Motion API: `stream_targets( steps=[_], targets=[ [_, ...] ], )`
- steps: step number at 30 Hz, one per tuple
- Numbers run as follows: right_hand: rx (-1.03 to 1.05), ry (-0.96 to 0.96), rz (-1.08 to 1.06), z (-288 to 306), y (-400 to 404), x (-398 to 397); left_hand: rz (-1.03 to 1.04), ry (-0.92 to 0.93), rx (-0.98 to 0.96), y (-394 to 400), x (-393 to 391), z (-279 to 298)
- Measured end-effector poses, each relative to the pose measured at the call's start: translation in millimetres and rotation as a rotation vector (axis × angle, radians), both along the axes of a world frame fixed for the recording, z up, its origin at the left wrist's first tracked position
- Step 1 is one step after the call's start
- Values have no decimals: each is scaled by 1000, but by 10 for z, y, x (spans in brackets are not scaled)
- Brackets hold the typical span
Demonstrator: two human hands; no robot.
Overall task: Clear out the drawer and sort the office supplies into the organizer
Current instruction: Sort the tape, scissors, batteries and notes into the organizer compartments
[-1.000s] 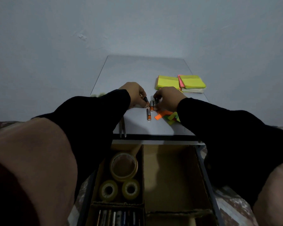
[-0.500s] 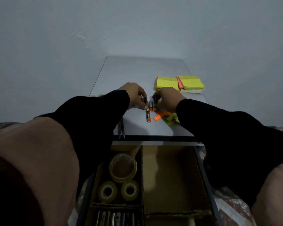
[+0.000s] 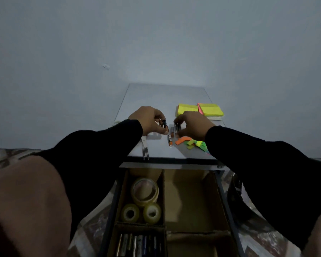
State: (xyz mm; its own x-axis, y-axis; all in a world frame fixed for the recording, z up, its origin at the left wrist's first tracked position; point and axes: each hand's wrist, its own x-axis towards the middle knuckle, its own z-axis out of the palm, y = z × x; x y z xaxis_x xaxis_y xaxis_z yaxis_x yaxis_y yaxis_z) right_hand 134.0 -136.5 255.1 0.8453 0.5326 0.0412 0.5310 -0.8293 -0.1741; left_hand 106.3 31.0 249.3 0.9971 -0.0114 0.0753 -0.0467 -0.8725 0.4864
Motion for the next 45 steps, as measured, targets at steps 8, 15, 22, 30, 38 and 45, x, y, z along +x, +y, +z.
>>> stream_targets(
  steps=[8,15,22,30,38,45],
  targets=[
    [-64,36,71,7,-221,-940,-60,-17,32,-141,-1072,-66],
    [-110,74,92,-418,-380,-1658,-80,89,45,-277,-1842,-463],
    [-152,174,134,-850,-397,-2039,-132,218,145,-316,-2250,-1184],
    [-128,185,155,-1103,-358,-2064,-139,351,244,-356,-2237,-1727],
    [-76,231,116,-1215,-448,-1914,-131,332,317,-475,-2071,-1961],
    [-44,258,97,-1254,-397,-1860,-132,298,384,-513,-2065,-1952]
  ],
)
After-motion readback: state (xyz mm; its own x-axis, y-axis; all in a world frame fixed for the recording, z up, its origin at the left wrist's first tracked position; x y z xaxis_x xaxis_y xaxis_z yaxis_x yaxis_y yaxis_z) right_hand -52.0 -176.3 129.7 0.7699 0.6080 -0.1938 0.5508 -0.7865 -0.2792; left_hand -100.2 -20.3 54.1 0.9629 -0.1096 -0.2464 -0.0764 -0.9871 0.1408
